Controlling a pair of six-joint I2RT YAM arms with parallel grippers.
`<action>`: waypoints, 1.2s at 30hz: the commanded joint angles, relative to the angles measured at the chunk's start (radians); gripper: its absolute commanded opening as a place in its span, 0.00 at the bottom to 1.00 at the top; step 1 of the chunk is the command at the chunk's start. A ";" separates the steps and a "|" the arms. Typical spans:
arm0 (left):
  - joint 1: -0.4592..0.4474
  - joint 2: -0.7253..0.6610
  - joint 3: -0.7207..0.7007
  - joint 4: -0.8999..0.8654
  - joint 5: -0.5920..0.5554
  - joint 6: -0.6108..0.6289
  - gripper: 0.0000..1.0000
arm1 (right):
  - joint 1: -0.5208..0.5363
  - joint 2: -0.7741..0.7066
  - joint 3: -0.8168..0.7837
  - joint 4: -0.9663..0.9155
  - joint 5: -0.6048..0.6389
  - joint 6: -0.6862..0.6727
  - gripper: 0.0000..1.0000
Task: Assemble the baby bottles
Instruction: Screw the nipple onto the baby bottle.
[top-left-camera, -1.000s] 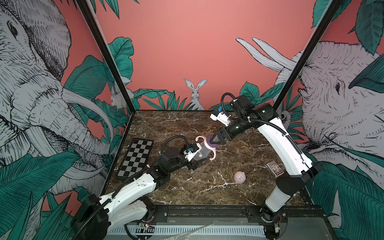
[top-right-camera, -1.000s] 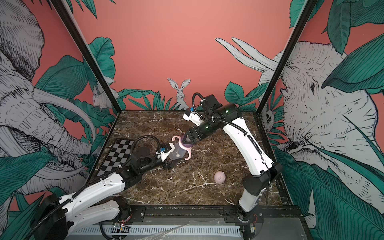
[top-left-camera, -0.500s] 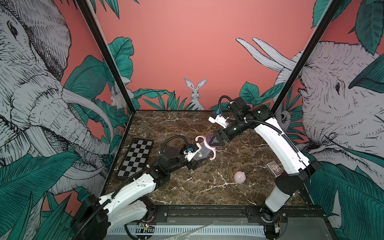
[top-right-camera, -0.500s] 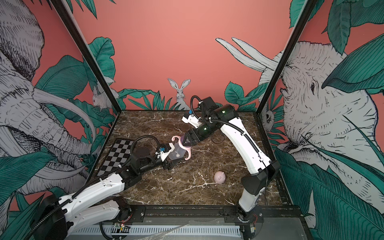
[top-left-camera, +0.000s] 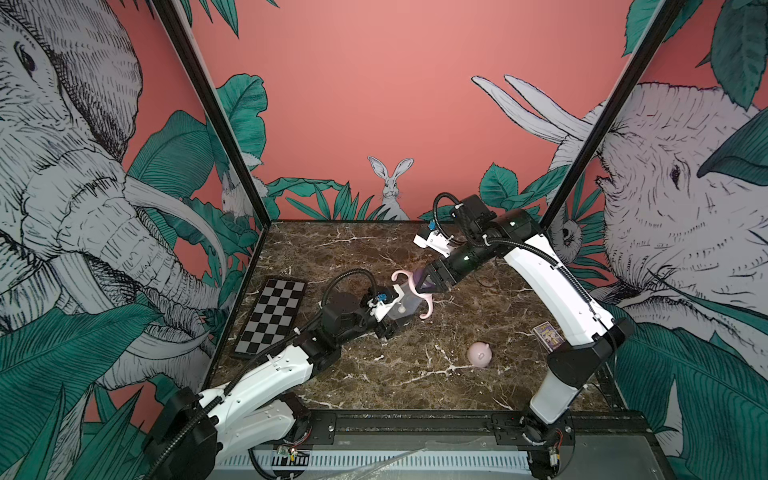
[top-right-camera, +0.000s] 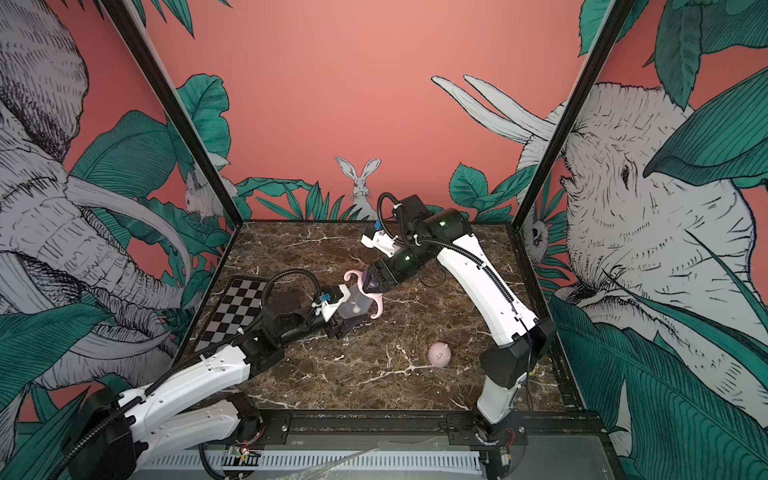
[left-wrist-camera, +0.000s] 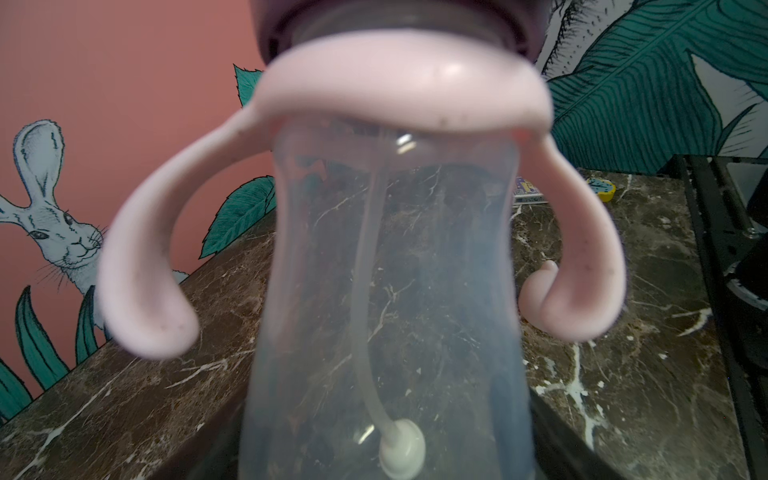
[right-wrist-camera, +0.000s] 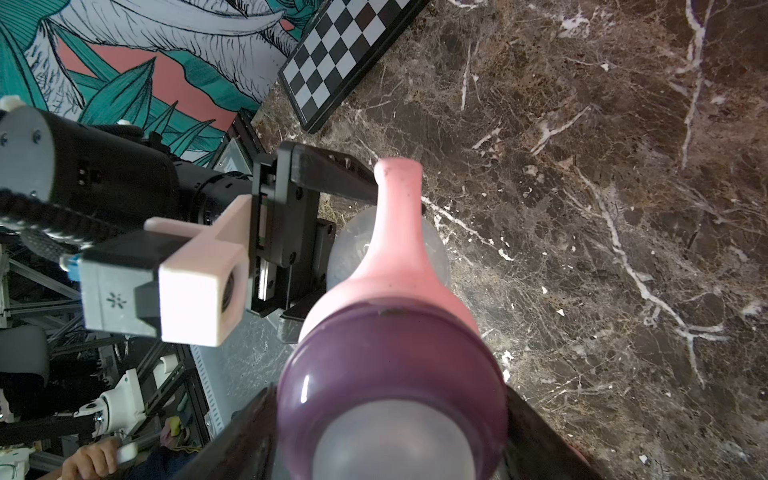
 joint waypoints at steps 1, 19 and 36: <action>0.004 -0.007 0.032 0.039 0.006 0.016 0.47 | 0.008 0.010 0.043 -0.025 -0.027 -0.035 0.82; 0.002 0.001 0.036 0.030 -0.040 0.025 0.47 | 0.008 0.000 0.026 -0.015 -0.011 -0.019 0.55; -0.157 0.037 -0.023 0.227 -0.522 0.184 0.39 | 0.008 -0.119 -0.329 0.469 -0.015 0.522 0.43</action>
